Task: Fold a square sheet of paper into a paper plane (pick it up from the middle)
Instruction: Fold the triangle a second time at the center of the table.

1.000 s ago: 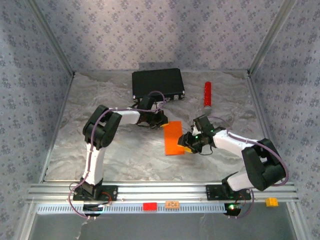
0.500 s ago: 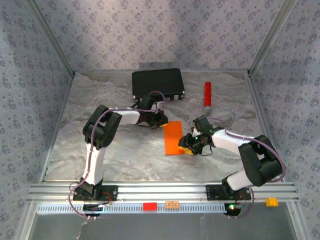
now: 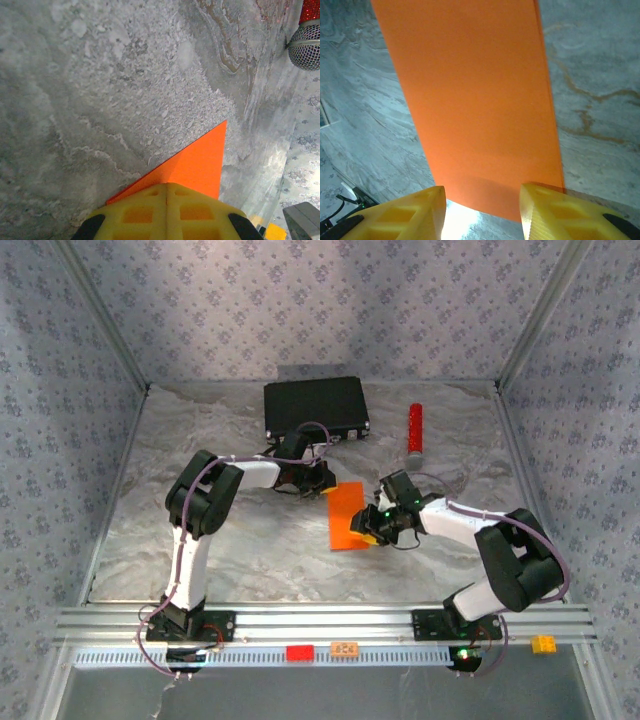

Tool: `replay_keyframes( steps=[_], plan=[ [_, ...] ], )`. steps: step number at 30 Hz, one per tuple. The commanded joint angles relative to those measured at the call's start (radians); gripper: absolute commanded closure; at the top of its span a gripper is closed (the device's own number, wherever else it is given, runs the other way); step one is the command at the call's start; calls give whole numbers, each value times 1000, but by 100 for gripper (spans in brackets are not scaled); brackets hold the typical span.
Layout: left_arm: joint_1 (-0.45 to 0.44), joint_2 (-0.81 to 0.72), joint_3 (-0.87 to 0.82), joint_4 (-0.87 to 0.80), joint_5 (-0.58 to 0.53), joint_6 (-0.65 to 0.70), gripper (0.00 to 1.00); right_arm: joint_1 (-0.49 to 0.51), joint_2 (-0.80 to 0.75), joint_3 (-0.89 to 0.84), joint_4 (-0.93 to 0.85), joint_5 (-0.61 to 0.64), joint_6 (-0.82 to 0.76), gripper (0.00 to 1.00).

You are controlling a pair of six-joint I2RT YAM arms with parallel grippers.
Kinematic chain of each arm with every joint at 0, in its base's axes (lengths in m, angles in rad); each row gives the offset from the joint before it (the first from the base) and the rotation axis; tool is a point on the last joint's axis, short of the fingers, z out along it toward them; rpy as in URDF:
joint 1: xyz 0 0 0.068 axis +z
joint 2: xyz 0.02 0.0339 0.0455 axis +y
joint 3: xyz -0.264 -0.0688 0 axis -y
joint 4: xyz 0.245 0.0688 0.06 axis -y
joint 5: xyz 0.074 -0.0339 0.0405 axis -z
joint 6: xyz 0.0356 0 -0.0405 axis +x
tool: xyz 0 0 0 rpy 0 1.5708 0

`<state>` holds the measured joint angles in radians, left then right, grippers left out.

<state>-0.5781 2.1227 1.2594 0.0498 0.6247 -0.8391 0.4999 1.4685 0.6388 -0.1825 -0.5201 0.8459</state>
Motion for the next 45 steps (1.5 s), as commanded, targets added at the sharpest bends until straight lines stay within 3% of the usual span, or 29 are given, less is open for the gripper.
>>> replay_keyframes(
  steps=[1,5,12,20,37,45],
  plan=[
    [-29,54,-9,-52,-7,1,95,2,-20,23,-11,-10,-12,55],
    [-30,46,-10,-55,-9,3,95,30,-89,-8,-24,-2,34,55],
    [-30,47,-14,-51,-7,5,95,92,-147,-132,115,-27,203,51],
    [-30,52,-12,-50,-5,5,95,125,-111,-155,200,-22,264,48],
    [-30,58,-6,-56,-3,6,95,133,-38,-159,240,-48,280,47],
    [-29,61,-3,-60,-4,8,95,140,-75,-166,226,-40,278,47]
  ],
)
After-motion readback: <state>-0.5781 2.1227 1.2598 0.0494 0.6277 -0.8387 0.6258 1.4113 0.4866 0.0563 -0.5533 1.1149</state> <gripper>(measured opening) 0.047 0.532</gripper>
